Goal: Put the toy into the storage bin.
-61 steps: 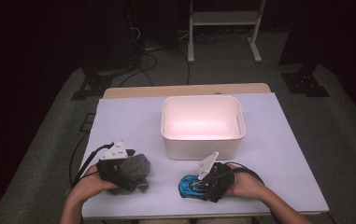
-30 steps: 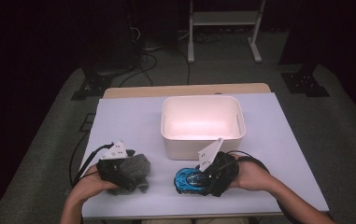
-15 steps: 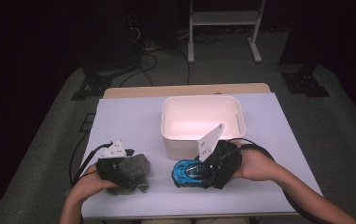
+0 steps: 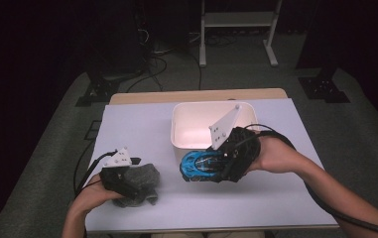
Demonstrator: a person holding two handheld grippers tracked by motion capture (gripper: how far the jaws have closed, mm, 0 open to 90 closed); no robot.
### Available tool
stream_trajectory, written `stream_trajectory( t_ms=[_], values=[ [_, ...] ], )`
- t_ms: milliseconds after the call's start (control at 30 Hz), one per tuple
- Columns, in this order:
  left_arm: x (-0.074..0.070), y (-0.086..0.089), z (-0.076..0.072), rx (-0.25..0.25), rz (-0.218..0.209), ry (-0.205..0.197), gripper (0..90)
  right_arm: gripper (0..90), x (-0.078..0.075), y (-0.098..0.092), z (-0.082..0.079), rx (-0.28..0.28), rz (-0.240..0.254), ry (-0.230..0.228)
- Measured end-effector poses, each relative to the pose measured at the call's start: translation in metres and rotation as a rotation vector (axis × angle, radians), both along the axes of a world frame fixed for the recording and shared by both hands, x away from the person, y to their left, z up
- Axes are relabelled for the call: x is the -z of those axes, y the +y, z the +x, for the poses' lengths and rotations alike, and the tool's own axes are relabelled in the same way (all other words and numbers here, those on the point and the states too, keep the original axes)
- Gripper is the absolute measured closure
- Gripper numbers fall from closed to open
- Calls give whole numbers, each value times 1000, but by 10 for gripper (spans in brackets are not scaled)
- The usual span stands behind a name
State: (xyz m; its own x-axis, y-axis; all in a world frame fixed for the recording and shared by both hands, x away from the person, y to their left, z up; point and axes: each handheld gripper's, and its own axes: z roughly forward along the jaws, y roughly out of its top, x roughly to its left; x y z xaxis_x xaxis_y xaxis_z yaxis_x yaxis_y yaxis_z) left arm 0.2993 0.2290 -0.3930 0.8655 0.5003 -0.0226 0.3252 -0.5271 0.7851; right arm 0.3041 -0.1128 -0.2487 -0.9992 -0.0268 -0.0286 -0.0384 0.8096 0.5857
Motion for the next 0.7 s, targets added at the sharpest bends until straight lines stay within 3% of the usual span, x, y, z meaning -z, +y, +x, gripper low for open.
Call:
stream_trajectory(
  t_ms=[233, 700],
  values=[
    [2, 1, -1, -2, 4, 4, 24, 251, -22, -3, 20, 24, -8, -13],
    [5, 5, -4, -13, 6, 13, 24, 251, -36, -3, 63, 48, -2, -9]
  ],
)
